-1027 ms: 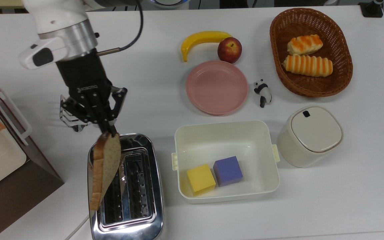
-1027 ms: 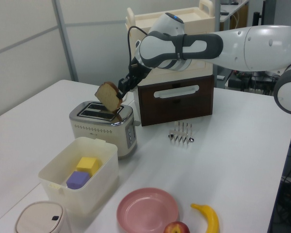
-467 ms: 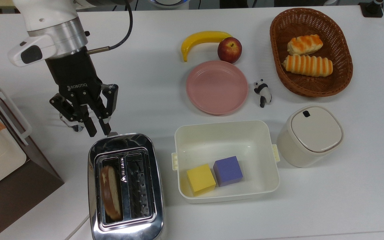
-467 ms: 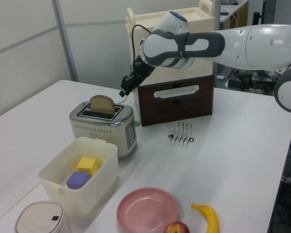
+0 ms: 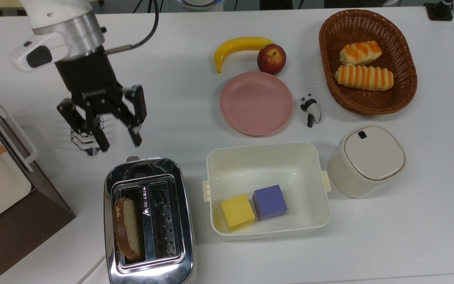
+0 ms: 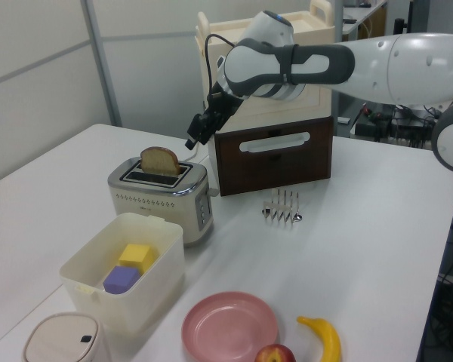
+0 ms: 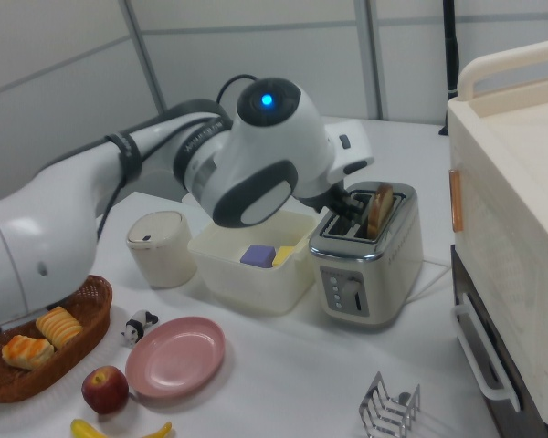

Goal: Put the bread in the toaster
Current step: 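Open the gripper and release the bread slice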

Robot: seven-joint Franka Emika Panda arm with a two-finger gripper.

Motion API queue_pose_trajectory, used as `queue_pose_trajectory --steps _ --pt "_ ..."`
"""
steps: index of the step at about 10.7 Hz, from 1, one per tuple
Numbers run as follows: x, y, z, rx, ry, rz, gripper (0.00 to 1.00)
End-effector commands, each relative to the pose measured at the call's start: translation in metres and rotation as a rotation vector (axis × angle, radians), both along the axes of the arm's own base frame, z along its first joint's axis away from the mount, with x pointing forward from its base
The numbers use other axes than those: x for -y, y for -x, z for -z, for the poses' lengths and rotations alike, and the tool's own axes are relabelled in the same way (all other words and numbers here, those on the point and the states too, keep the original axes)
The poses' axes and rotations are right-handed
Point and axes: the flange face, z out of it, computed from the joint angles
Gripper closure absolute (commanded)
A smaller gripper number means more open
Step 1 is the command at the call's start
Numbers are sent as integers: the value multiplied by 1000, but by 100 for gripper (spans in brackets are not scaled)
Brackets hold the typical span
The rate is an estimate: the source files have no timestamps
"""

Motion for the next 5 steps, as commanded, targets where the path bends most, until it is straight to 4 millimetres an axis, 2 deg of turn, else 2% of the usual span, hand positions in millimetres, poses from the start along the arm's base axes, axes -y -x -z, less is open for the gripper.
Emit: queue_pose_trajectory --steps 1,3,5 --pt "3 44 -39 -154 88 -84 33" --pt "5 66 -48 -262 147 -117 24" --pt "5 82 -47 -385 205 -131 24"
